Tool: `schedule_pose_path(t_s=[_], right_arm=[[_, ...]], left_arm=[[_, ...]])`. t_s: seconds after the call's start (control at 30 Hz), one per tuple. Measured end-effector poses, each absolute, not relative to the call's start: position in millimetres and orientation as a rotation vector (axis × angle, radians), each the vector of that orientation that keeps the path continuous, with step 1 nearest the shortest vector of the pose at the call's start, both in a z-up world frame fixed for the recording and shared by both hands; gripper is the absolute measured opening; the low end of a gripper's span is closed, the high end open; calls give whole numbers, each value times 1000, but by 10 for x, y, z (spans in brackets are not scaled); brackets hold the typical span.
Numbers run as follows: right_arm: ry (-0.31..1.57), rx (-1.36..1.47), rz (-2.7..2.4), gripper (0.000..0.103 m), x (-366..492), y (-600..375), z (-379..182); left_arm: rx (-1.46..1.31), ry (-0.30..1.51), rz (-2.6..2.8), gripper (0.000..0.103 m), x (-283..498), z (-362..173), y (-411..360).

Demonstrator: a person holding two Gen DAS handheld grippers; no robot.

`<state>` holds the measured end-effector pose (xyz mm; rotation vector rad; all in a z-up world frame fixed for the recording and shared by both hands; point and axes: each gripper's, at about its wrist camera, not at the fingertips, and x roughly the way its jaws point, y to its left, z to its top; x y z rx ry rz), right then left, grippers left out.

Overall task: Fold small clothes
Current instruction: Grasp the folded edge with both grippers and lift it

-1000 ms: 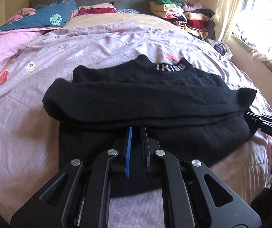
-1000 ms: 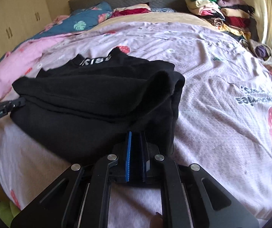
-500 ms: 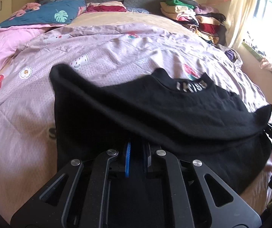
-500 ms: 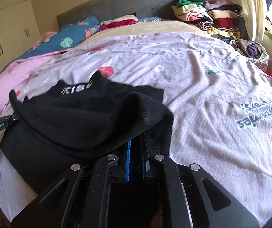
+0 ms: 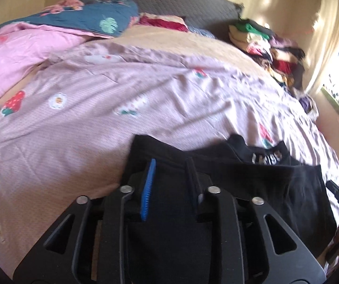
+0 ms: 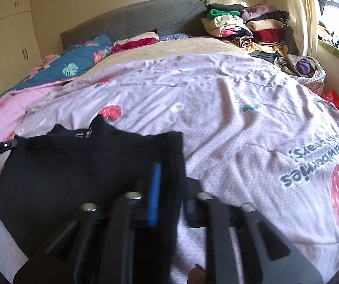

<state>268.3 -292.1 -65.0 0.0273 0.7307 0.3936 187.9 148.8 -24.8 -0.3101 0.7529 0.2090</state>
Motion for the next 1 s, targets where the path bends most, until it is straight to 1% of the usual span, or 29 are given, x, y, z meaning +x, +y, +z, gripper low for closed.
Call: schedule_pose_path(t_s=[0.03,0.07,0.1,0.13,0.17,0.27,0.3,0.33,0.37,0.43,0.47,0.57,0.67,0.73,1.0], right_arm=[[734,26,404,58,2696,-2920,-646],[737,19,410,58,2706,-2916,-645],[745,3,414,58,2719,-2889,-654],[759,-14,421,58,2727,-2855,-672],[770,-30,425,57,2733,-2808,-691],[785,-64,418,55,2752,-2724,-761],[787,-69,418,43,2754,-2712,-779],[788,-69,421,31,2753,-2707,-792],[786,-65,426,8,2752,-2707,-796],[777,-54,430,7,2742,-2724,-780],[768,-50,431,6,2732,-2736,-761],[700,-14,435,6,2677,-2799,-617],[639,42,434,6,2646,-2892,-465],[615,58,417,6,2647,-2913,-429],[665,30,361,6,2737,-2836,-592]], left_arm=[[-311,748,220,31,1858,-239,1515],[-296,744,242,42,1835,-228,1550],[-258,745,270,48,1819,-223,1559],[-217,750,295,60,1813,-231,1556],[-200,759,305,65,1812,-252,1564],[-214,813,283,65,1869,-379,1592],[-222,826,273,65,1894,-423,1587],[-228,835,261,63,1917,-466,1577],[-231,838,252,43,1927,-501,1565],[-236,819,236,15,1905,-525,1530],[-230,806,242,11,1889,-510,1513],[-221,724,246,4,1776,-356,1482],[-228,642,251,4,1656,-184,1501],[-236,617,259,4,1637,-134,1516],[-289,684,269,4,1763,-373,1610]])
